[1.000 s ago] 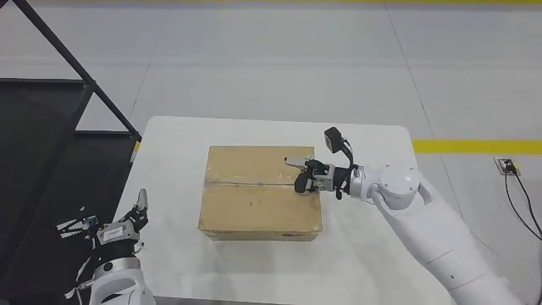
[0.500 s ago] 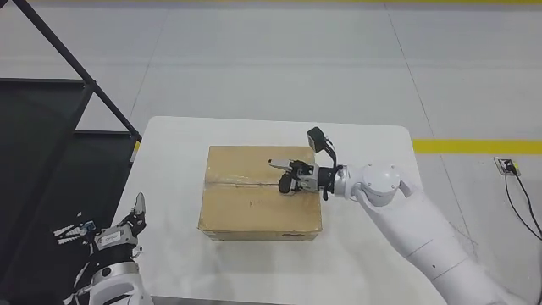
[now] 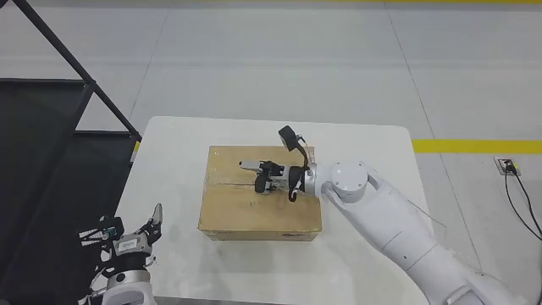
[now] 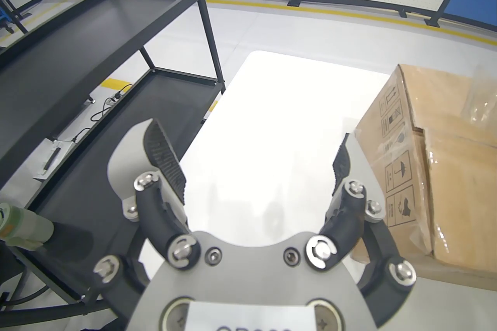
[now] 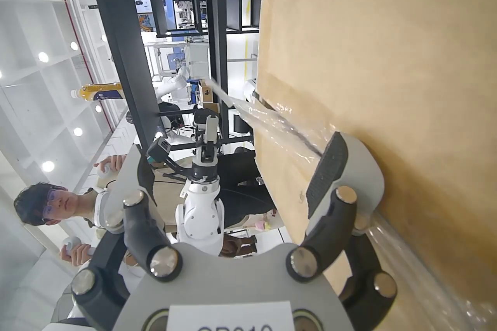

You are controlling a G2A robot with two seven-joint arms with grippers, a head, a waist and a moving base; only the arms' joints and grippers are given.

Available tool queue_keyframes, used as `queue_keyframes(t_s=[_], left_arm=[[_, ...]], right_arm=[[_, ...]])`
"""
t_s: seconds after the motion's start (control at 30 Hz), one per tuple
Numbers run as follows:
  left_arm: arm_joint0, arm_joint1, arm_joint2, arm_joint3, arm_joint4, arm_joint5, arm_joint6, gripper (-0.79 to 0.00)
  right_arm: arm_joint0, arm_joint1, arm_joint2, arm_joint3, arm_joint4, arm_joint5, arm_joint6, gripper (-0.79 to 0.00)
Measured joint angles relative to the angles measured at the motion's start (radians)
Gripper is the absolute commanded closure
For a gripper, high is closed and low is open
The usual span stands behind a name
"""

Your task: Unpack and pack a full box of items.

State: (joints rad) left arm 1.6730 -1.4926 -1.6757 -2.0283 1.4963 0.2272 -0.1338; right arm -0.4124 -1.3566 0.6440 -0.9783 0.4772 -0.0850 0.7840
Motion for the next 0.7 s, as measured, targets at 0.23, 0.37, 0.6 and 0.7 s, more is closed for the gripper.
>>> queue_keyframes(t_s=[0.23,0.37,0.6,0.7], left_arm=[[-0.009,0.002,0.013,0.027,0.007,-0.008,0.001,-0.785],[-0.007,0.004,0.012,0.037,0.000,-0.026,0.004,-0.785],[0.002,0.007,0.008,0.056,-0.016,-0.050,0.013,-0.785],[0.011,0.009,0.006,0.062,-0.023,-0.062,0.022,-0.785]], right_arm=[[0.031,-0.051,-0.038,0.037,0.005,-0.013,-0.027,-0.785],[0.047,-0.082,-0.060,0.058,-0.002,-0.020,-0.045,-0.785],[0.066,-0.139,-0.097,0.099,-0.009,-0.045,-0.089,-0.785],[0.077,-0.165,-0.112,0.124,-0.011,-0.054,-0.102,-0.785]])
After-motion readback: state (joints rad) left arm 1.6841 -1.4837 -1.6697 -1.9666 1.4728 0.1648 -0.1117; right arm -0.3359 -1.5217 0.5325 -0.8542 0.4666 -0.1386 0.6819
